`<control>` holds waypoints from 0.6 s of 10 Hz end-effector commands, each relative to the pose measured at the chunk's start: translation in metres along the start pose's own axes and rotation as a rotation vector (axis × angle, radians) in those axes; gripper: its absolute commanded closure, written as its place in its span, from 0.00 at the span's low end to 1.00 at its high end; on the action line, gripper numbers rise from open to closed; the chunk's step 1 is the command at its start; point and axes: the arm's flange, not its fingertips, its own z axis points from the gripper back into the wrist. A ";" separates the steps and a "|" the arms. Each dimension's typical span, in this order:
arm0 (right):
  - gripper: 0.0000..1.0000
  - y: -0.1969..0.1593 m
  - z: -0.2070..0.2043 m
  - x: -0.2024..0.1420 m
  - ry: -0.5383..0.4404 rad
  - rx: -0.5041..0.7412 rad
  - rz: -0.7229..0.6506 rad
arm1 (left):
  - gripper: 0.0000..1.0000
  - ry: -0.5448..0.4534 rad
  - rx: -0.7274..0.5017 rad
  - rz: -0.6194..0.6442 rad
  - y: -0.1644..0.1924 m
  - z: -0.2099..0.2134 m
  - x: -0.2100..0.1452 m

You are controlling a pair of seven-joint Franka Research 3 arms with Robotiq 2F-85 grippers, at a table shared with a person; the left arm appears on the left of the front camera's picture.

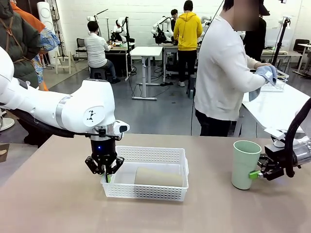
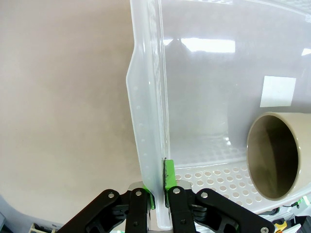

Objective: Clean and organize the cups into the basket.
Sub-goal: Pick up the Reusable plastic cup from the right side of the table and stack it inside the Organizing basket in the center of the table.

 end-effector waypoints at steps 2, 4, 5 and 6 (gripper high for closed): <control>0.00 -0.009 -0.012 0.001 0.031 0.069 -0.014 | 1.00 -0.005 0.000 -0.002 -0.001 0.001 0.000; 0.00 -0.012 -0.025 0.001 0.049 0.104 -0.007 | 1.00 -0.005 0.000 -0.002 -0.001 0.001 0.000; 0.00 -0.013 -0.029 0.001 0.054 0.113 -0.001 | 1.00 -0.005 0.000 -0.002 -0.001 0.001 0.000; 0.10 -0.014 -0.030 0.001 0.057 0.134 0.022 | 1.00 -0.005 0.000 -0.002 -0.001 0.001 0.000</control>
